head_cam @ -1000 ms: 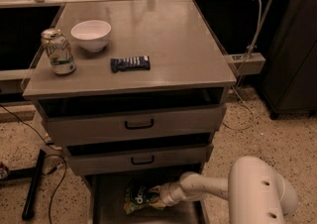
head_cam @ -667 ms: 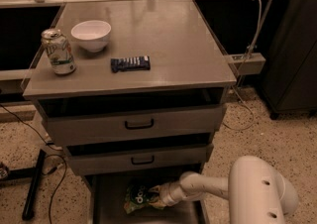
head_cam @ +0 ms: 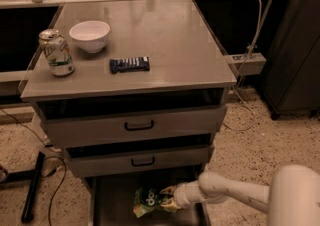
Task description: Pick green rice chip bag from bottom drawer and place on counter
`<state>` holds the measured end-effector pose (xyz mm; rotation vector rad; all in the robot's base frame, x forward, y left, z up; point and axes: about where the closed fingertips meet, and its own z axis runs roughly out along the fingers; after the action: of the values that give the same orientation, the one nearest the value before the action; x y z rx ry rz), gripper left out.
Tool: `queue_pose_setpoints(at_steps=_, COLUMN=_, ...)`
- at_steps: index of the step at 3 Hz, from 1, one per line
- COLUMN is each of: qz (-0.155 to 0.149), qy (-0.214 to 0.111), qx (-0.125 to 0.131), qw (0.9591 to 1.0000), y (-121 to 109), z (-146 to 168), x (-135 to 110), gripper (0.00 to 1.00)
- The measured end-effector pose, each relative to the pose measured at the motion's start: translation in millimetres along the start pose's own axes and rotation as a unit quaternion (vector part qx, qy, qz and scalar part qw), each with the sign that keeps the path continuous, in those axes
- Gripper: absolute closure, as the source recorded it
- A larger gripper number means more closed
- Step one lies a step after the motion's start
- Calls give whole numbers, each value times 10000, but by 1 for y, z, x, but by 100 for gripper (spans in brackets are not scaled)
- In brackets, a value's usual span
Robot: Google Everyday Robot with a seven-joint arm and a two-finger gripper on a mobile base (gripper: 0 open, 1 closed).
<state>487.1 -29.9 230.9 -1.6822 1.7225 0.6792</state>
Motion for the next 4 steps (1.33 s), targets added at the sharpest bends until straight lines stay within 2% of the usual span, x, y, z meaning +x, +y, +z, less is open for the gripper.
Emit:
queue_pose_setpoints(at_steps=1, qz=-264, qy=36, qx=129, qw=9996, y=6, z=-65, x=-24, gripper=100)
queue_pose_setpoints(at_steps=2, qz=-567, qy=277, qx=308, qw=9975, y=6, z=-128, x=-53, gripper=100)
queue_pose_setpoints(at_steps=4, qz=-988, qy=851, qx=919, qw=9872, y=-9, z=-258, x=-121, gripper=100)
